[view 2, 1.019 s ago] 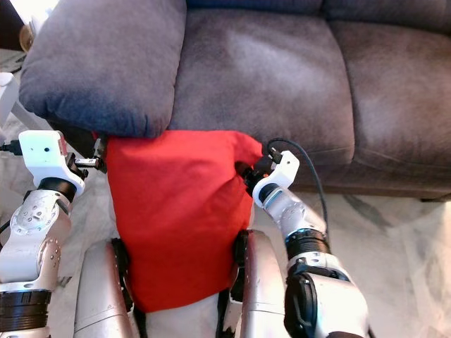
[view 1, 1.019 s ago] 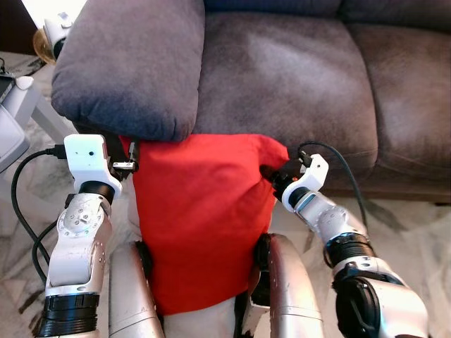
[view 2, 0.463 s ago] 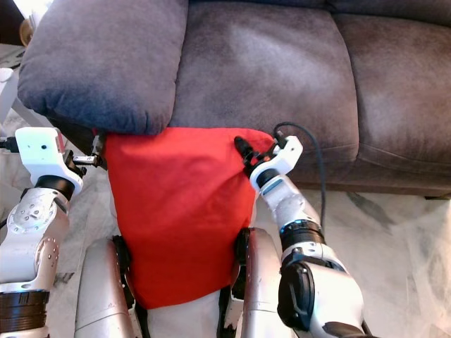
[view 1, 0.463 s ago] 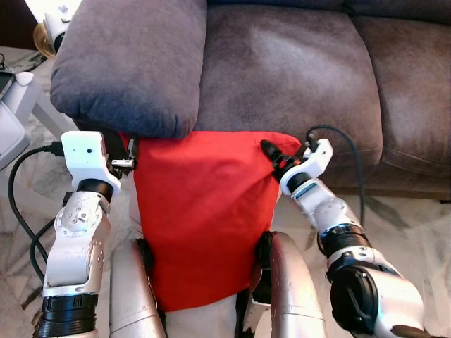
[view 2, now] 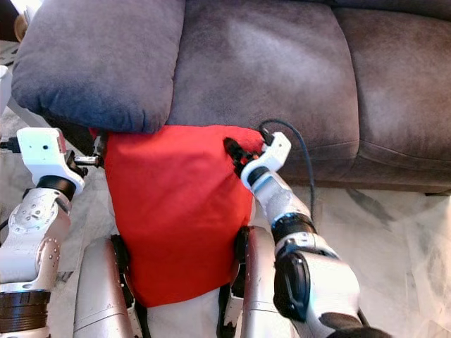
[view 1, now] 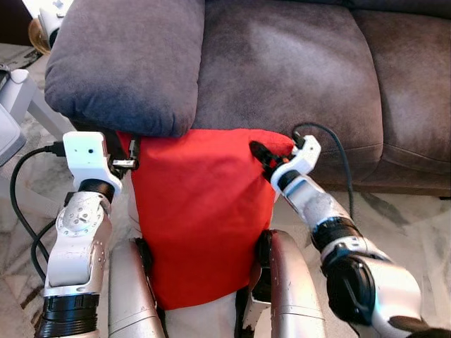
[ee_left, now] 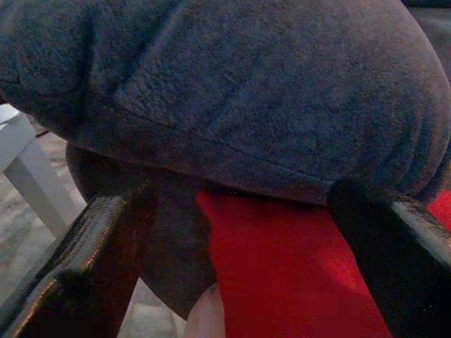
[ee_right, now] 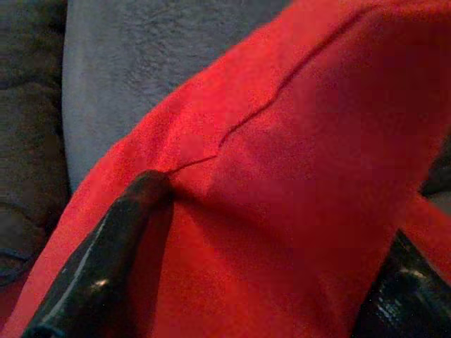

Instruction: Move the pillow to the sofa from floor

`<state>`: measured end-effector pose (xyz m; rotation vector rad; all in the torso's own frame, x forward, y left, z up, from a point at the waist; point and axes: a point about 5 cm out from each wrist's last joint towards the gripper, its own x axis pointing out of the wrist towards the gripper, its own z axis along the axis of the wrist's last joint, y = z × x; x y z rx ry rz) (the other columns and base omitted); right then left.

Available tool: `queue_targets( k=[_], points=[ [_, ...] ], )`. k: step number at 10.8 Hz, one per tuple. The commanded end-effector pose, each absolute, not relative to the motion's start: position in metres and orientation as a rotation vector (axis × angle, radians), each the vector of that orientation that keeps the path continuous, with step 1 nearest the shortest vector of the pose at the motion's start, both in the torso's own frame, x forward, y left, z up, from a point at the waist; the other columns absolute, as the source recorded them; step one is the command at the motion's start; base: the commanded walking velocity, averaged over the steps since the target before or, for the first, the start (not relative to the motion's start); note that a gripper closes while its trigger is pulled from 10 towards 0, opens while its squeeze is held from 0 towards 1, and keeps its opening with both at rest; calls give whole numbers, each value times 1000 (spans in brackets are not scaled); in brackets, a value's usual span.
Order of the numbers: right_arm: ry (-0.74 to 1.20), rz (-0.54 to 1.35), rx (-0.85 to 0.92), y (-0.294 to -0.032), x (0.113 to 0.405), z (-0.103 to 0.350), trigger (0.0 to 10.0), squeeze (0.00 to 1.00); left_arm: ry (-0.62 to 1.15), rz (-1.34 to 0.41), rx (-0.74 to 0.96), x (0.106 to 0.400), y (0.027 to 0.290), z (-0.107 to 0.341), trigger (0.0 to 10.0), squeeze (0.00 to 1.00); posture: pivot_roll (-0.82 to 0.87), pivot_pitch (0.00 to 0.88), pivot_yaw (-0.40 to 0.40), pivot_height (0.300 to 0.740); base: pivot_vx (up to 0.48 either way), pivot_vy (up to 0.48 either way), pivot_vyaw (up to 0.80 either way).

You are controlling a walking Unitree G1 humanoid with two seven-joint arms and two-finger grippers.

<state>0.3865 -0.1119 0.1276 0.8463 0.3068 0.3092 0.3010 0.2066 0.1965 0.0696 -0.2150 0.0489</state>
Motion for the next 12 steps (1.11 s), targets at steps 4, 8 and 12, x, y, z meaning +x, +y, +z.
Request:
queue_targets(
  k=[4, 8, 12],
  points=[
    [304, 310, 815, -114, 387, 127, 0, 0, -191, 57, 56, 299, 208, 191, 10000, 0, 119, 341, -132, 523, 0, 0, 0],
    [305, 299, 812, -117, 385, 122, 0, 0, -197, 61, 54, 304, 210, 193, 10000, 0, 126, 326, -130, 523, 0, 0, 0],
    [297, 309, 788, -121, 386, 124, 0, 0, -106, 189, -59, 310, 235, 176, 10000, 0, 115, 326, -133, 523, 0, 0, 0]
  ],
)
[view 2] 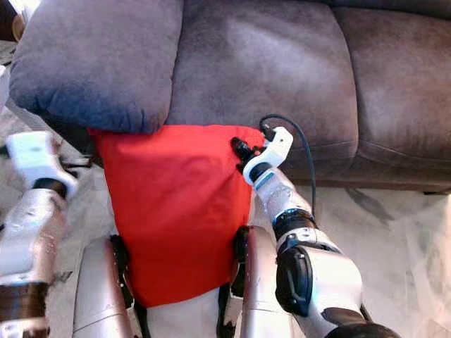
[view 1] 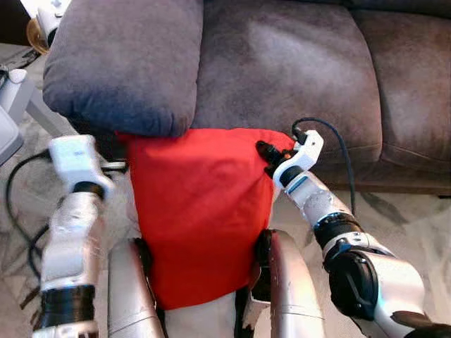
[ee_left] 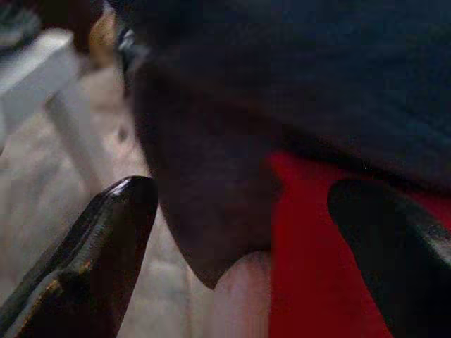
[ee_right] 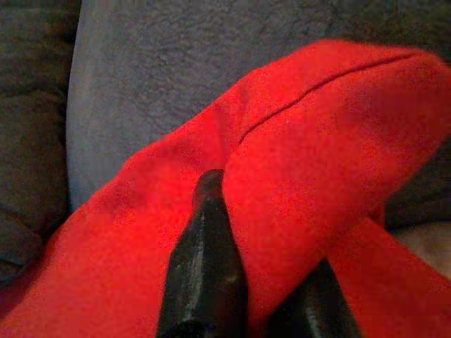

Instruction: Move the pillow to the sofa from floor

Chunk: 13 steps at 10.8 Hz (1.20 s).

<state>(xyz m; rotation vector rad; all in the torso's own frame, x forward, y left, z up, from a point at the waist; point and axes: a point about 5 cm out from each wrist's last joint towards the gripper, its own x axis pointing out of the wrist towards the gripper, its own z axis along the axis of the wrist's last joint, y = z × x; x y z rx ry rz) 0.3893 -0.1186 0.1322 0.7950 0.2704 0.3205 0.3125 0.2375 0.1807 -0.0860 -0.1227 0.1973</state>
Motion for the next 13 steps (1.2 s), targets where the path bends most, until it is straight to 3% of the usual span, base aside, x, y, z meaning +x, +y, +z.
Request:
queue_targets(
  k=[1, 2, 6, 13],
  points=[
    [300, 313, 783, -122, 385, 123, 0, 0, -48, 252, -277, 314, 250, 168, 10000, 0, 116, 325, -131, 523, 0, 0, 0],
    [300, 311, 784, -123, 385, 122, 0, 0, -18, 214, -388, 317, 252, 163, 10000, 1000, 116, 325, -131, 523, 0, 0, 0],
    [311, 332, 779, -121, 384, 122, 0, 0, 88, -24, -654, 343, 234, 154, 10000, 1000, 96, 332, -128, 523, 0, 0, 0],
    [311, 332, 779, -121, 384, 122, 0, 0, 88, -24, -654, 343, 234, 154, 10000, 1000, 96, 332, -128, 523, 0, 0, 0]
  ],
)
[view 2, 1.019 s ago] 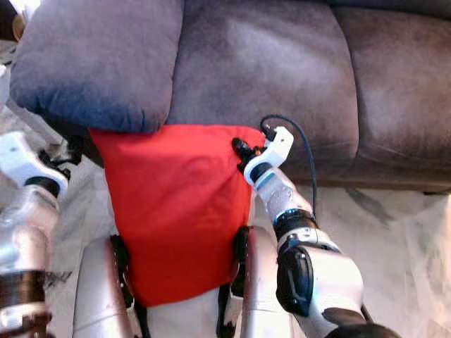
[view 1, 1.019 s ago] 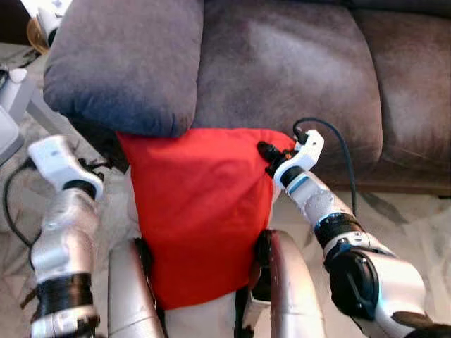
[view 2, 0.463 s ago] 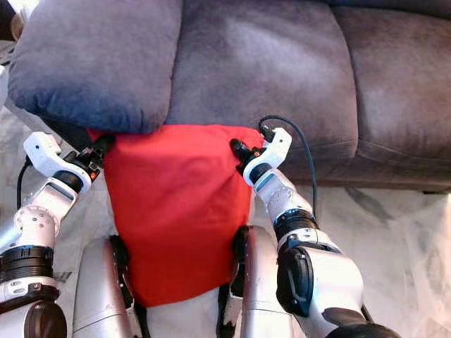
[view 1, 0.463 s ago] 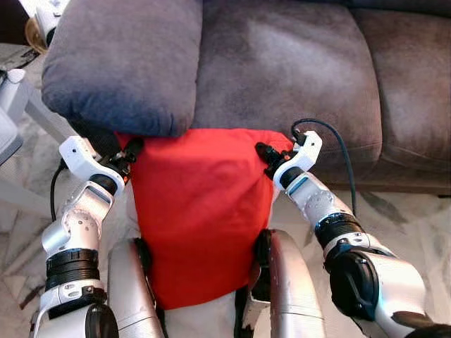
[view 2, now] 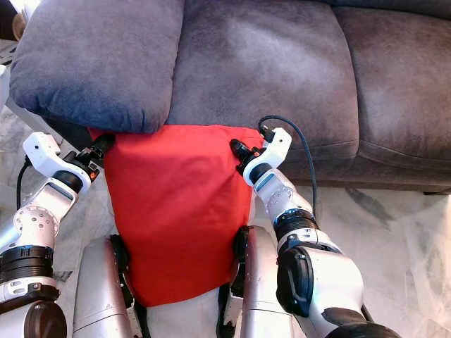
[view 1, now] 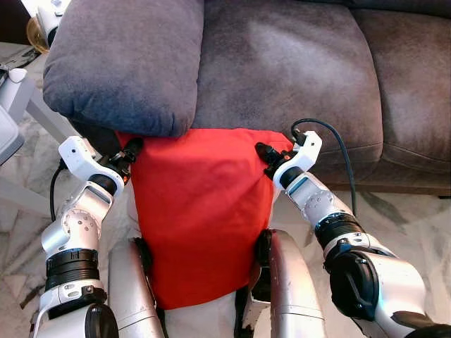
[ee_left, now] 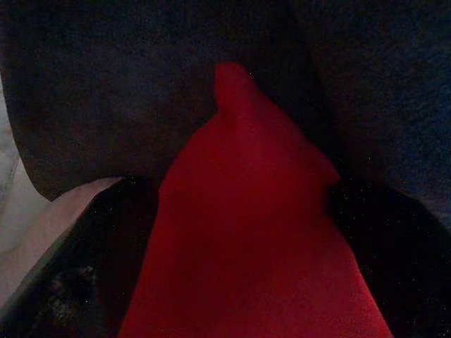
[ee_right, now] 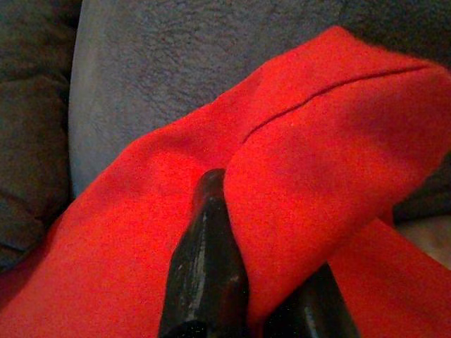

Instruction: Move the pillow to the sofa from floor

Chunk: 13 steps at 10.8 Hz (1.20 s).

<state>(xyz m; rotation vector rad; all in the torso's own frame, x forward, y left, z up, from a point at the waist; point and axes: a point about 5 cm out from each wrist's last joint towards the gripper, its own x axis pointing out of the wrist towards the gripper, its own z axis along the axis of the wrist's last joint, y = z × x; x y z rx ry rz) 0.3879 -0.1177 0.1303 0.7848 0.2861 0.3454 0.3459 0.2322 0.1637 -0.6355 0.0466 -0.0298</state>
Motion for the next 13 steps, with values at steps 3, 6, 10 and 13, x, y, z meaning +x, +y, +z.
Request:
queue_targets(
  k=[3, 6, 10, 13],
  points=[
    [311, 332, 779, -121, 384, 122, 0, 0, 88, -24, -654, 343, 234, 154, 10000, 1000, 96, 332, -128, 523, 0, 0, 0],
    [291, 353, 776, -126, 386, 129, 0, 0, 304, -198, -565, 375, 177, 125, 10000, 0, 54, 349, -146, 523, 0, 0, 0],
    [294, 353, 779, -126, 386, 128, 0, 0, 249, -177, -537, 381, 182, 127, 10000, 0, 52, 350, -145, 523, 0, 0, 0],
    [296, 348, 778, -128, 386, 127, 0, 0, 287, -244, -516, 380, 171, 121, 0, 0, 48, 349, -146, 523, 0, 0, 0]
  ],
)
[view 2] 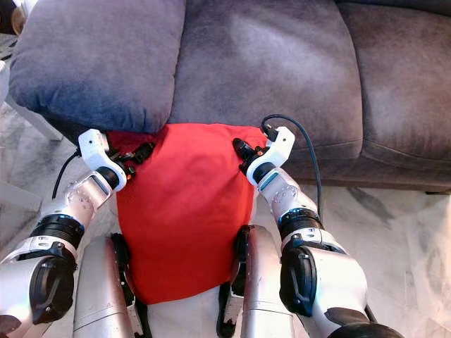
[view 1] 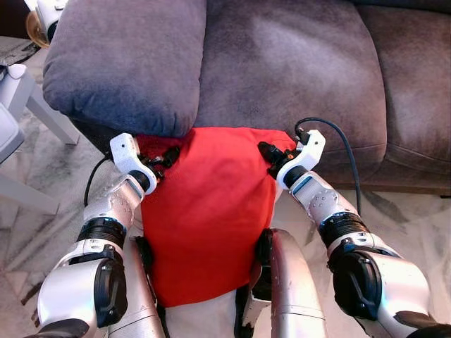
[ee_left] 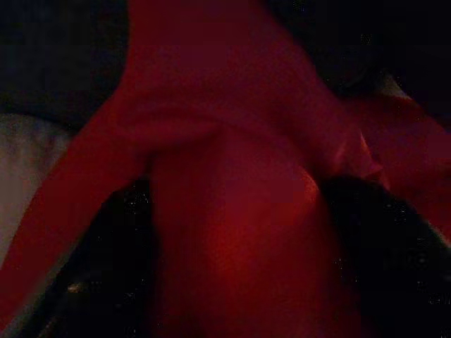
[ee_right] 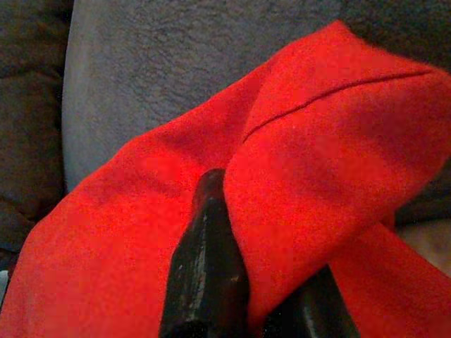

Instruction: Move the pillow to the sofa from floor

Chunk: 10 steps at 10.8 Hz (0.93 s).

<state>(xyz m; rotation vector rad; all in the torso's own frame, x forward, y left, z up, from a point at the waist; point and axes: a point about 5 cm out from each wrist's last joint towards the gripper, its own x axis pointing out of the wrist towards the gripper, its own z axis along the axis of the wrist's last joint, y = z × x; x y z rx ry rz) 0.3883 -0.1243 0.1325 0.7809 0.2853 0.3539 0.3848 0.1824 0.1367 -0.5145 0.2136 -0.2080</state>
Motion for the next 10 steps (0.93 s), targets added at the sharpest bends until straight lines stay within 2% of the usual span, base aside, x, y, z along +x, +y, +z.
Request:
queue_targets(
  k=[1, 10],
  points=[
    [297, 348, 777, -128, 386, 127, 0, 0, 283, -249, -520, 380, 171, 121, 0, 0, 48, 348, -148, 523, 0, 0, 0],
    [299, 348, 771, -129, 385, 126, 0, 0, 236, -225, -493, 380, 173, 120, 0, 0, 50, 340, -149, 523, 0, 0, 0]
  ],
)
